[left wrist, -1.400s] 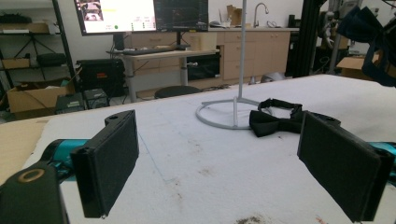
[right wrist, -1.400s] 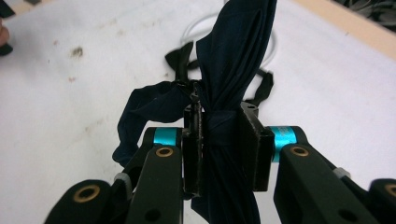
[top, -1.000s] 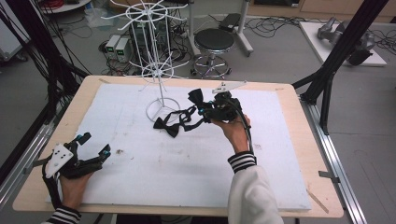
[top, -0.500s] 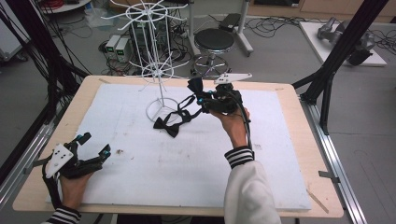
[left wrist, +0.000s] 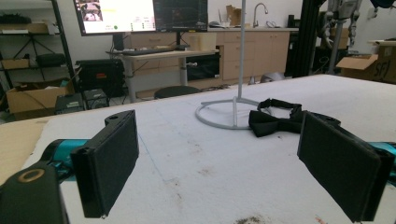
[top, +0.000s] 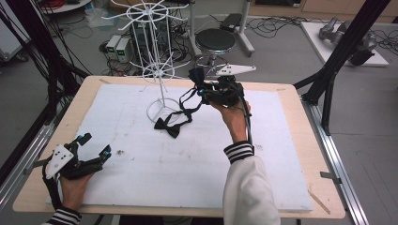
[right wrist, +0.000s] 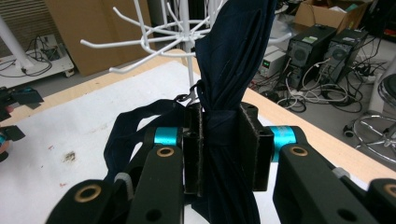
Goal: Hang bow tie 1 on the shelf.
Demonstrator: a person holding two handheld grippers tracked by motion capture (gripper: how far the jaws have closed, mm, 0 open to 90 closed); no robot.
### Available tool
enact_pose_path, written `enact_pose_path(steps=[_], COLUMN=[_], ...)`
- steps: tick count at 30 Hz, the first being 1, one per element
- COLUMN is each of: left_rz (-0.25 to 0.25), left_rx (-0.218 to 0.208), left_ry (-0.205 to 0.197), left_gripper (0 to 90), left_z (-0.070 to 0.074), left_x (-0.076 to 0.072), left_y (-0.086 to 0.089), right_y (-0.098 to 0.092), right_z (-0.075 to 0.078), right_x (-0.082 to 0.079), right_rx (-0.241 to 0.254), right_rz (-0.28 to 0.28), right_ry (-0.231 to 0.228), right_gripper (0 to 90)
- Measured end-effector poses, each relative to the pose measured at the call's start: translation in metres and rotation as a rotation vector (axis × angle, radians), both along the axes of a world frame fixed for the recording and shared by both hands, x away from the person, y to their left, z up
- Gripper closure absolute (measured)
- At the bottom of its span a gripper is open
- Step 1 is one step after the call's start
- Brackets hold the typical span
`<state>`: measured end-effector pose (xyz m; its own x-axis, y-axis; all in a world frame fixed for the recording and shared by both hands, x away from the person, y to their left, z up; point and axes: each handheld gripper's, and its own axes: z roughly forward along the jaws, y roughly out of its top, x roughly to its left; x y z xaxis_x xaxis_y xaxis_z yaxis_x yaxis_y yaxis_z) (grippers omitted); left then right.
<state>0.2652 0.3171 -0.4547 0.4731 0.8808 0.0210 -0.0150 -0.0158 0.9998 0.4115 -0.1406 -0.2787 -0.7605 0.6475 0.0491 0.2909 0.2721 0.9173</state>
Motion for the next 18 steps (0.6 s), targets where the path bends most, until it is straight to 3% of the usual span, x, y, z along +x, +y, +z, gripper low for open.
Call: enact_pose_path(steps=[11, 18], left_rz=[-0.002, -0.001], left_rx=[-0.001, -0.001], left_ry=[-0.001, -0.001], left_gripper=[13.1, 13.1], left_z=[0.0, 0.0], left_x=[0.0, 0.0], left_y=[0.0, 0.0], right_y=[0.007, 0.01], right_z=[0.012, 0.018], right_x=[0.012, 0.021], right_rx=[-0.01, 0.011], right_rz=[-0.019, -0.037], right_ry=[-0.025, -0.036], right_gripper=[73.5, 73.5])
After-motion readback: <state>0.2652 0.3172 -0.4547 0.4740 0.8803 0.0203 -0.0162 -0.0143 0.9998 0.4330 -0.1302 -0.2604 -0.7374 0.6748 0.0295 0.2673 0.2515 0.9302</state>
